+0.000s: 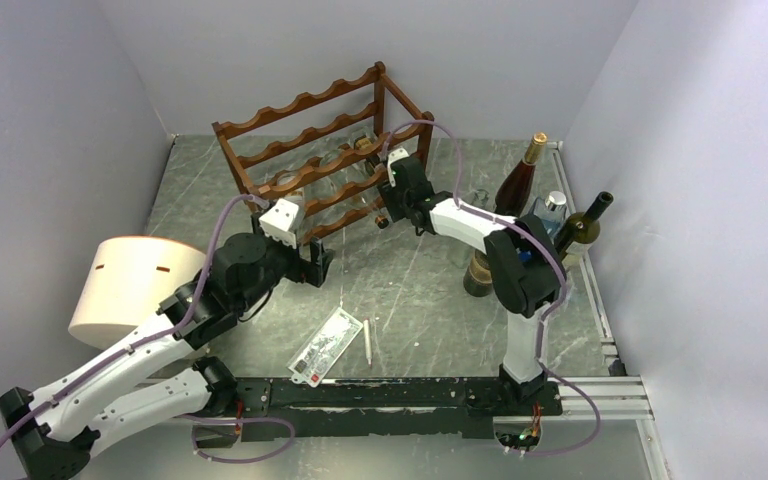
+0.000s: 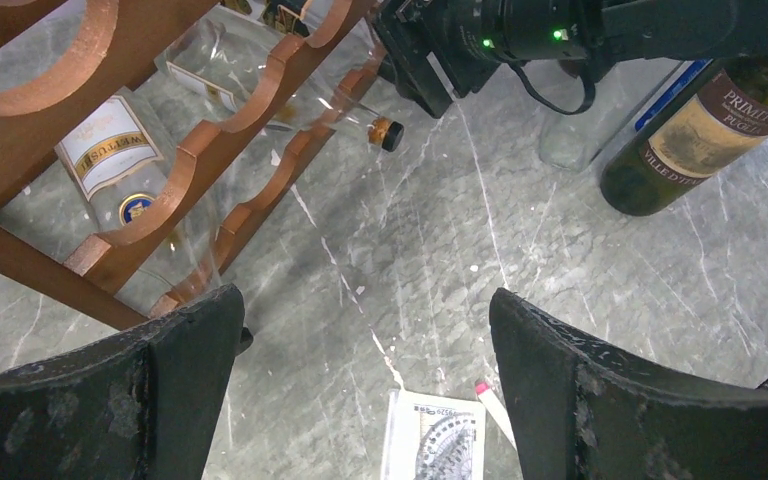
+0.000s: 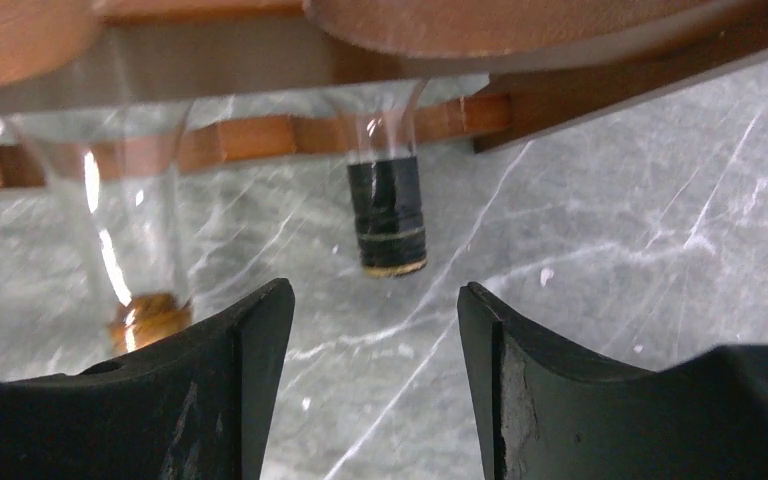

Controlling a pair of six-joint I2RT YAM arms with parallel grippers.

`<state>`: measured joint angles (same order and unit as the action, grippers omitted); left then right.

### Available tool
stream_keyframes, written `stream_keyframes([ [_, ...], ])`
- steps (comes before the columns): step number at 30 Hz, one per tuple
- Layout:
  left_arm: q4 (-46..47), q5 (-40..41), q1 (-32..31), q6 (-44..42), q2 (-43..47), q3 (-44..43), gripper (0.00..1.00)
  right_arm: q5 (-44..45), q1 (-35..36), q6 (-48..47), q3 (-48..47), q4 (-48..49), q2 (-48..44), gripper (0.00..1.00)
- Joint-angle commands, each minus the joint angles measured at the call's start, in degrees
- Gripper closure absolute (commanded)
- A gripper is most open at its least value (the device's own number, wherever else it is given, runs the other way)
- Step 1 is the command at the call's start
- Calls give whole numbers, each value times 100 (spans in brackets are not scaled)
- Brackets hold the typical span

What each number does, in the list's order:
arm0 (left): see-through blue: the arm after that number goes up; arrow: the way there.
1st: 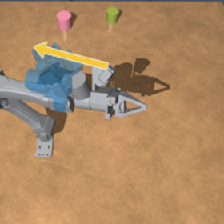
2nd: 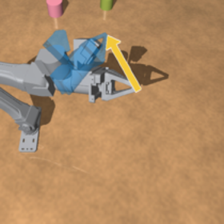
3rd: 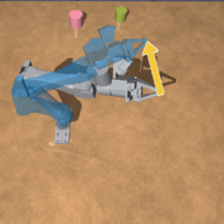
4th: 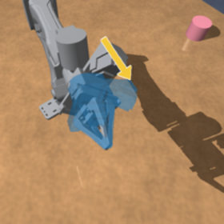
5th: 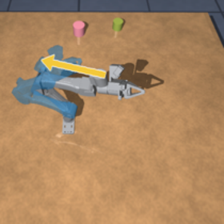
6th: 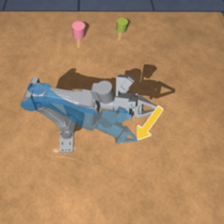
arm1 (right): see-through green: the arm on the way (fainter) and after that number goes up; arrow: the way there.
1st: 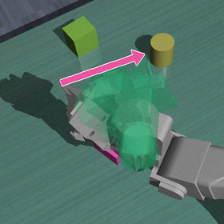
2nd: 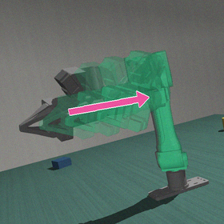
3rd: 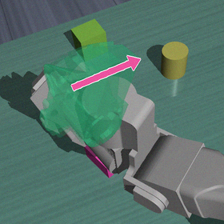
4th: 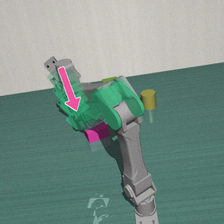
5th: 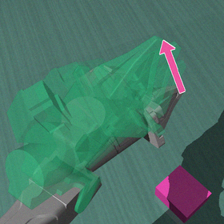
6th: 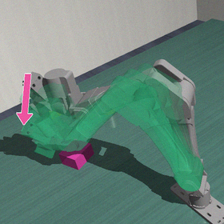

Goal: Take the wine bottle off the wine rack

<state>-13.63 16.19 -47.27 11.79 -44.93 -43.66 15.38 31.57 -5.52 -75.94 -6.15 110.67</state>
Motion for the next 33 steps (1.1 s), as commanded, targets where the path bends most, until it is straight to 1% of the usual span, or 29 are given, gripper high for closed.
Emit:
stream_keyframes([
  [1,-78,-155,68,132,-38,-135,5,57,-69,-242,-76,807,378,35],
  [8,-238,-282,67,366,-34,-253,5,0,-132,-362,-416,1067,1056,35],
  [11,-313,-285,64,449,-17,-285,5,69,-135,-425,-389,1367,1183,36],
  [23,-440,-357,68,638,-140,-392,5,234,-162,-697,-338,1809,1442,42],
  [26,-403,-393,64,640,-194,-405,5,243,-160,-742,-288,1867,1404,48],
  [27,-389,-403,67,640,-214,-416,4,234,-160,-760,-270,1878,1386,52],
  [29,-361,-438,68,652,-244,-430,4,212,-160,-802,-235,1880,1330,62],
  [30,-336,-462,68,661,-270,-428,5,222,-165,-836,-218,1876,1301,65],
  [33,-245,-544,70,679,-318,-398,5,229,-137,-856,-215,1768,1209,71],
])
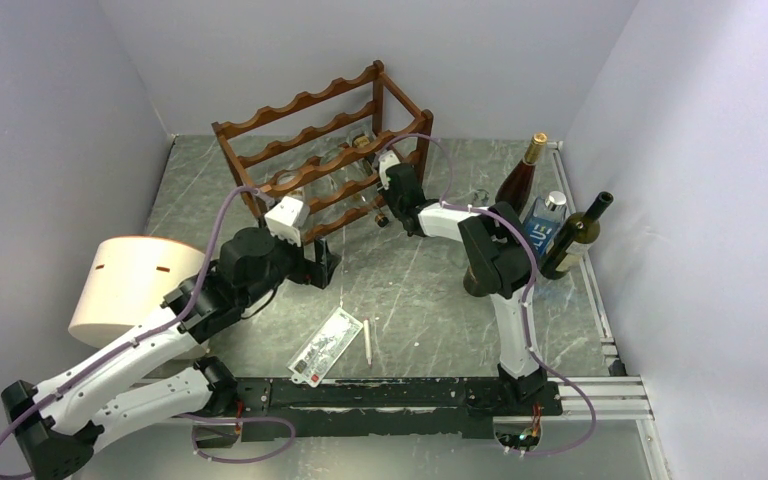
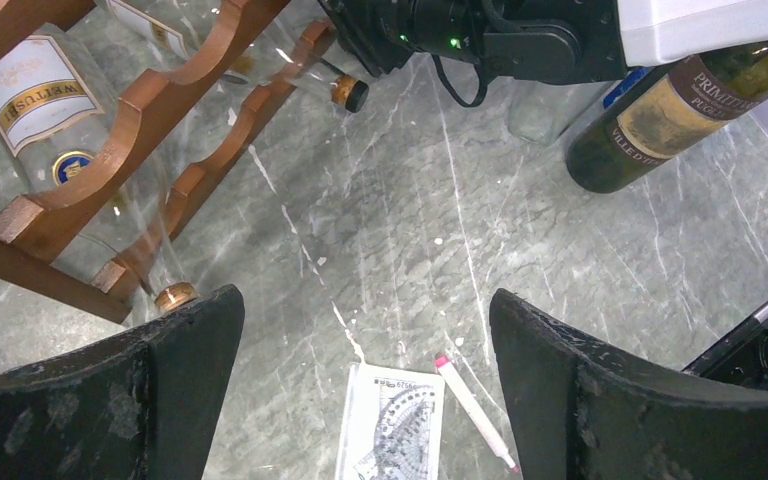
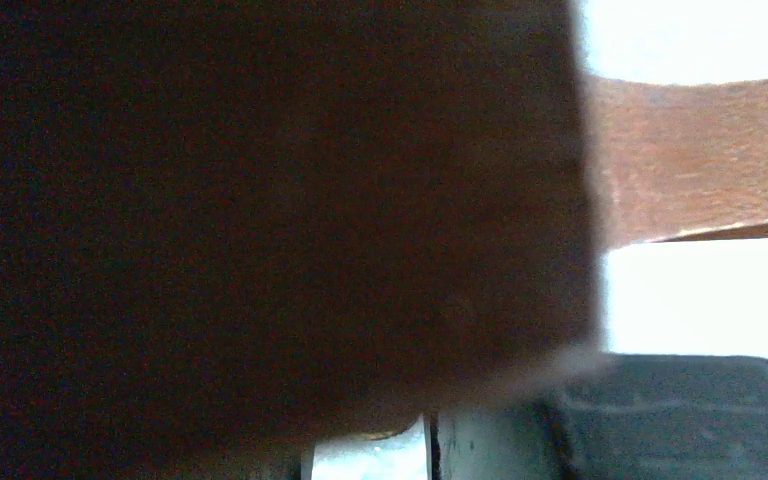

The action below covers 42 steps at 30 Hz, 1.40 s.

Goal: Take the wine bottle off the wine rack

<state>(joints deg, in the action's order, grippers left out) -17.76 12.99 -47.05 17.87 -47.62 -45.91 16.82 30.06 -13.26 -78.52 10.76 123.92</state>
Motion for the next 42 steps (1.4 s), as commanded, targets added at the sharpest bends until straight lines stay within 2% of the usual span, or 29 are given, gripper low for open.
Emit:
stream_keyframes([
  [1,202,-249,47,86,-68,-167,5,73,9,-81,62,55,-163,73],
  [8,305,-350,49,145,-226,-172,5,90,66,-33,438,-57,-682,84],
  [14,430,-407,55,159,-359,-140,5,405,257,-138,768,-223,-1130,88],
  [20,533,-475,62,186,-482,-125,4,559,355,-19,1227,-340,-1514,98],
  [42,1379,-765,167,217,-1561,-250,4,508,893,1128,2735,-708,-2369,100],
])
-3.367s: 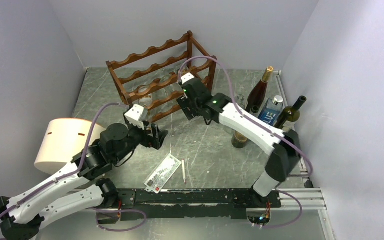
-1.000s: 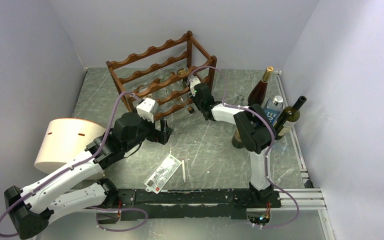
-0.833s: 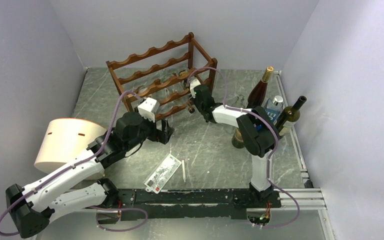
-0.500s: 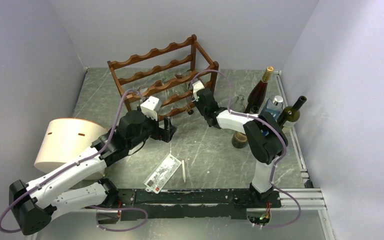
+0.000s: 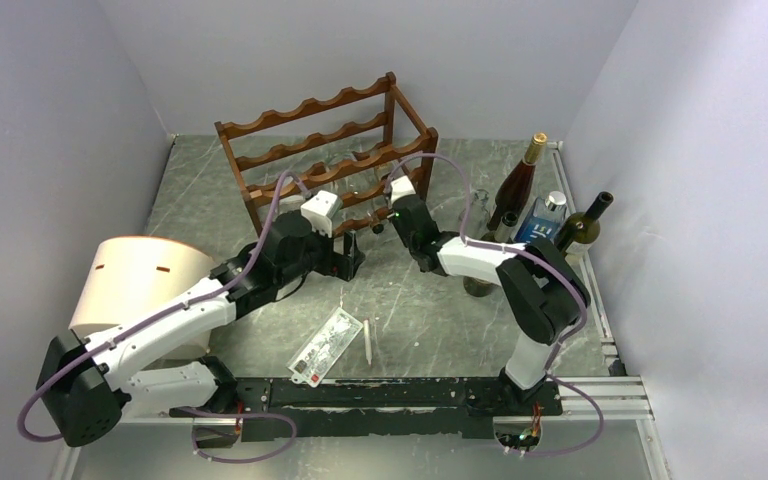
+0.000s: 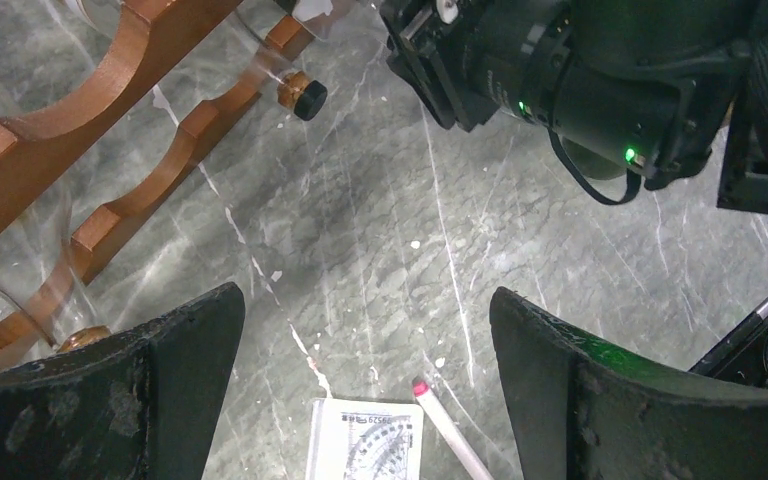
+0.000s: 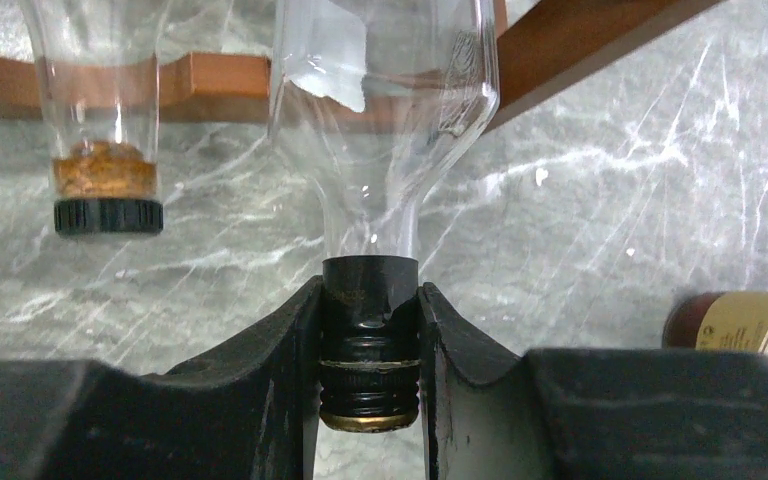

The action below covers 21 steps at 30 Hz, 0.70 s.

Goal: Take the wine bottle off the wine rack

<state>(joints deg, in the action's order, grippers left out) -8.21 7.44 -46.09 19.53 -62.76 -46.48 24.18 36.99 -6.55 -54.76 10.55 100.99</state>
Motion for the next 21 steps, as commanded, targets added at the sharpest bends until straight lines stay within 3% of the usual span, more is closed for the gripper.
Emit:
stream_keyframes([
  [1,462,-220,84,47,-68,-173,5,-243,249,509,420,-720,-113,100],
  [21,623,-340,160,95,25,221,5,-173,652,1324,924,-1448,-1055,100],
])
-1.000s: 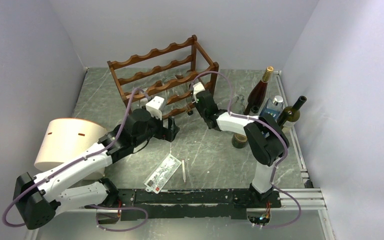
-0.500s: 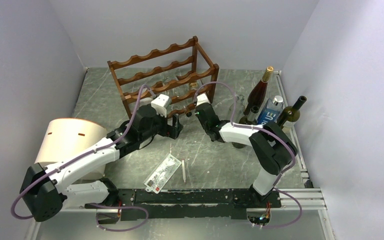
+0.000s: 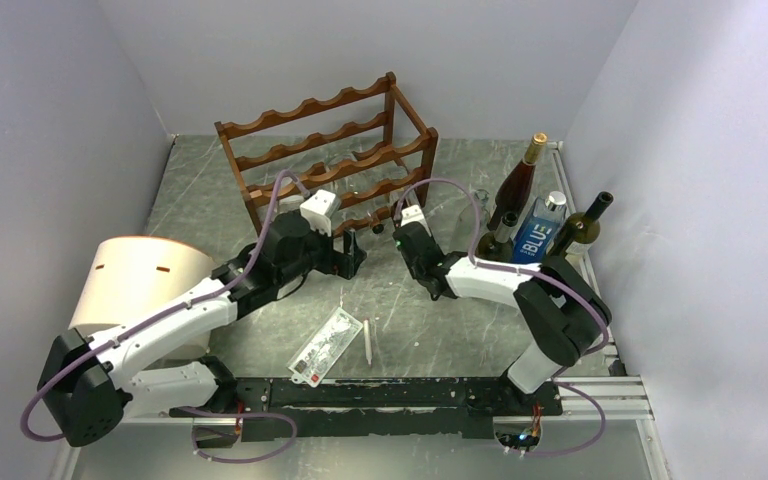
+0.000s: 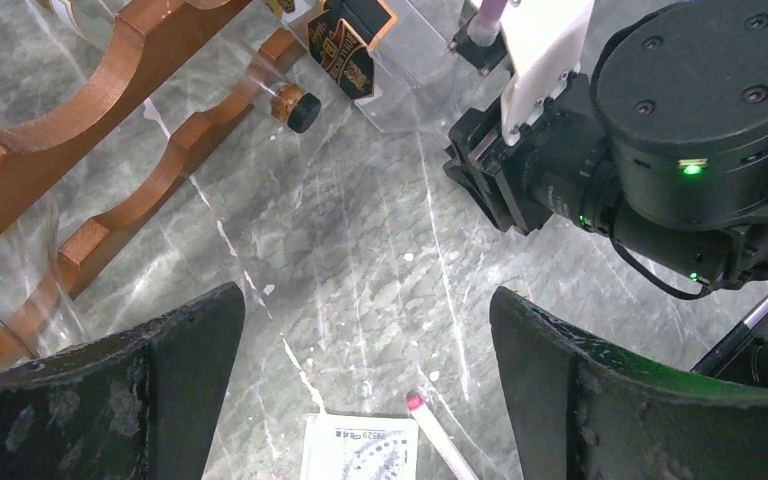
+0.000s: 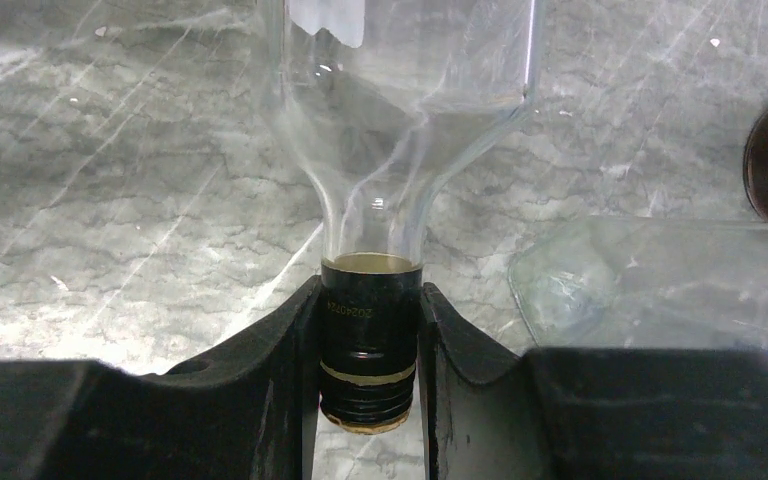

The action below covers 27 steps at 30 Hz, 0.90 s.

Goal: Take the wine bottle off the wine rack

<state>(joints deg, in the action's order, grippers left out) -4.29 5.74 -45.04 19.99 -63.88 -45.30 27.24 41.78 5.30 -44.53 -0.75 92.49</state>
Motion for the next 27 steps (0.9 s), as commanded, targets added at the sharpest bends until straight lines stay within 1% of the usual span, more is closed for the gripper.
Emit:
stream_keyframes([
  [1,217,-174,56,150,145,120,5,-476,180,235,-114,-419,-269,100],
  [3,224,-199,51,261,176,147,5,-508,184,407,-81,-538,-391,100],
  [8,457,-351,54,165,260,277,5,-660,216,736,69,-725,-802,100],
  [14,1571,-976,54,-864,535,775,5,-709,223,929,9,-1048,-1263,100],
  [18,2353,-1344,46,-1594,652,1123,5,-798,222,997,118,-1054,-1519,100],
  [21,2721,-1553,42,-1860,747,1327,4,-859,225,1080,138,-1181,-1620,100],
  [27,3178,-1994,2,-2129,674,1561,5,-993,228,1144,187,-1446,-1972,100],
])
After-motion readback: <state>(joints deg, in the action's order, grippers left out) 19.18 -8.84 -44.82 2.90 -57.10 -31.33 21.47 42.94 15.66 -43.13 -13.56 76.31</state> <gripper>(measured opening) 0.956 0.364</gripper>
